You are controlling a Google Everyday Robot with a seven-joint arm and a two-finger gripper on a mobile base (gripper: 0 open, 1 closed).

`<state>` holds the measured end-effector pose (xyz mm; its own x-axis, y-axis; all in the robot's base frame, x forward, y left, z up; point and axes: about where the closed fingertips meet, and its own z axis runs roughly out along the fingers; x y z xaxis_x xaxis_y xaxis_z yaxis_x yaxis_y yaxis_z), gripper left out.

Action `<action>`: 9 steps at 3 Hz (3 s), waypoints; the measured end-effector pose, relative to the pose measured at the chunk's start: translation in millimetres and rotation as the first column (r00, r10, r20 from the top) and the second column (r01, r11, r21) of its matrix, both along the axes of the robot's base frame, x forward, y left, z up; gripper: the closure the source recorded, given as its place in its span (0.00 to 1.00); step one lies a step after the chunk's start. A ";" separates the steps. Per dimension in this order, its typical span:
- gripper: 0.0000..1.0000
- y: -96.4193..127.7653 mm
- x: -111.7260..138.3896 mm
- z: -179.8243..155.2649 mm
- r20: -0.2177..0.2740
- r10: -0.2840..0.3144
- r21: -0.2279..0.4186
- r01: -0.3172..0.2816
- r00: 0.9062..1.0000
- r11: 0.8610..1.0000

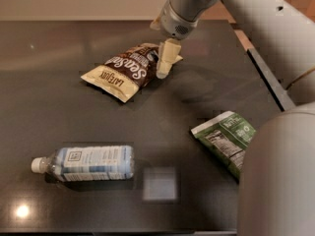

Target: Move brown chip bag near green jalapeno chip bag

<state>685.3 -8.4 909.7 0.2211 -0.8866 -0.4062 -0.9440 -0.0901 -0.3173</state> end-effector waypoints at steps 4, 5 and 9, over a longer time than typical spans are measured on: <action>0.41 49.1 18.9 -61.1 -0.027 0.075 -0.263 -0.079 0.997 0.962; 0.65 46.3 12.4 -48.4 -0.021 0.081 -0.270 -0.083 0.997 0.959; 1.00 -75.1 -75.8 10.3 -0.023 -0.142 -0.433 0.118 0.990 0.894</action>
Offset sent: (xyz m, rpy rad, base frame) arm 0.0277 0.0508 -0.0737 -0.2794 0.0250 0.0857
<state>609.5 -83.5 920.0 0.0804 -0.9967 0.0123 -0.9710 -0.0811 -0.2249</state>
